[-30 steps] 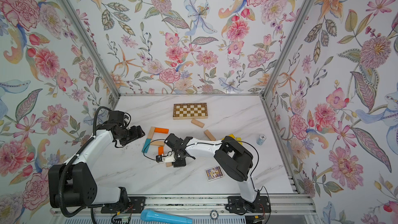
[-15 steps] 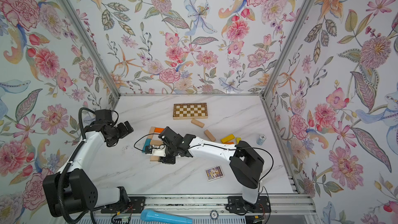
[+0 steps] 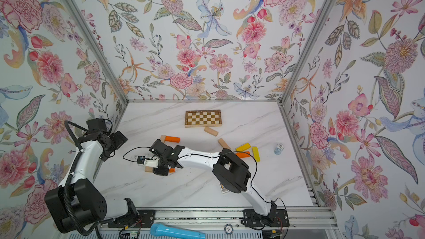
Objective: Assemble the number 6 with building blocks
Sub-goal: Pick up the building block from the center of the board, then assemble the building block at the center of the board.
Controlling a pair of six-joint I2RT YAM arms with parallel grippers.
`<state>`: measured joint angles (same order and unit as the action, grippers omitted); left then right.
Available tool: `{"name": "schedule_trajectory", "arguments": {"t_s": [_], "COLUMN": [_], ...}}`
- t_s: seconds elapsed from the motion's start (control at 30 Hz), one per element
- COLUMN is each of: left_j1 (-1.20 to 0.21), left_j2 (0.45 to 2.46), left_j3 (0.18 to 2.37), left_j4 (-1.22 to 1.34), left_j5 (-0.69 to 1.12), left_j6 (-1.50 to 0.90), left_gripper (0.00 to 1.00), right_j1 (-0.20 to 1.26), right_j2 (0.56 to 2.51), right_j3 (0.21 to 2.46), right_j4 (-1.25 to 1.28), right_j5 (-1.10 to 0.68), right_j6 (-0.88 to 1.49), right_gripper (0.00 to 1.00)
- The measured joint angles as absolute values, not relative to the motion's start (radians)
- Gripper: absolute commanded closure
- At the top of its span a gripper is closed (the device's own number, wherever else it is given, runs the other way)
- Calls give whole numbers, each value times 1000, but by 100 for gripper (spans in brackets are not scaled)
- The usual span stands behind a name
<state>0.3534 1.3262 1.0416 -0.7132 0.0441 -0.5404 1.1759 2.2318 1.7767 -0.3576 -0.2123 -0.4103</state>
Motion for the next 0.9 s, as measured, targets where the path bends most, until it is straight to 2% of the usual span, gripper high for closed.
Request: {"name": "schedule_trajectory", "arguments": {"t_s": [0.9], "left_j1": [353], "left_j2": [1325], "left_j3": [1019], "left_j4": [-709], "left_j5": [49], "left_j6": [-548], "left_gripper": [1], "right_j1": [1164], "right_j2": [2344], "right_j3": [1858], "right_j4": [-393], "right_j5": [-124], "right_j6": [-402], "right_gripper": [74]}}
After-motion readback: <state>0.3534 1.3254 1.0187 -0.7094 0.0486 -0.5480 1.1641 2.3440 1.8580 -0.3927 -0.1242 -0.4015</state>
